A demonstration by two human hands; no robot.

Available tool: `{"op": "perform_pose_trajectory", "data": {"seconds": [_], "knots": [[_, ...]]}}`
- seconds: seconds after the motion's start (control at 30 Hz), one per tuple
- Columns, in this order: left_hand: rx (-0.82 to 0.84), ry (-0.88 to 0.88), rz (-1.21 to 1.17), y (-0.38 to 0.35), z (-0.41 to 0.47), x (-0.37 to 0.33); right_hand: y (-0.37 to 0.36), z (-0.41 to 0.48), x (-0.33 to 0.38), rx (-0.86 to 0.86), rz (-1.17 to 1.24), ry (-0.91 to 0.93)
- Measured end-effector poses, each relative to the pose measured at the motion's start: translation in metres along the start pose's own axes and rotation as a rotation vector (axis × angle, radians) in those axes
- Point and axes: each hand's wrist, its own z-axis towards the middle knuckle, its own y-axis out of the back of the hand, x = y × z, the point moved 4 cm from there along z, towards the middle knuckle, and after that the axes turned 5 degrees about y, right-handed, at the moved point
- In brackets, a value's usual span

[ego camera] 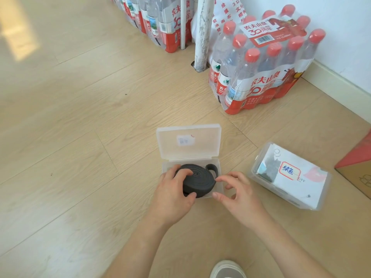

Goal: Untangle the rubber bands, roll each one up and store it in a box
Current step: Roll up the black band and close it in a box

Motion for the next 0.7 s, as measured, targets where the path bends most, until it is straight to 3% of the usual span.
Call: {"op": "perform_pose_trajectory", "data": {"seconds": [0.1, 0.23, 0.33, 0.43, 0.7], "knots": [[-0.011, 0.072, -0.065, 0.002, 0.0, 0.006, -0.004, 0.003, 0.003, -0.055, -0.014, -0.004], [-0.005, 0.029, 0.039, 0.004, 0.001, 0.007, -0.004, 0.003, 0.018, -0.145, -0.346, 0.159], [0.023, -0.013, 0.133, 0.004, 0.005, 0.009, -0.015, 0.005, 0.032, 0.005, -0.372, 0.307], [0.016, -0.02, 0.168, 0.006, 0.007, 0.009, -0.024, 0.015, 0.036, 0.182, -0.411, 0.327], [0.068, -0.119, 0.2, 0.007, 0.007, 0.006, -0.015, 0.023, 0.035, 0.259, -0.325, 0.315]]}}
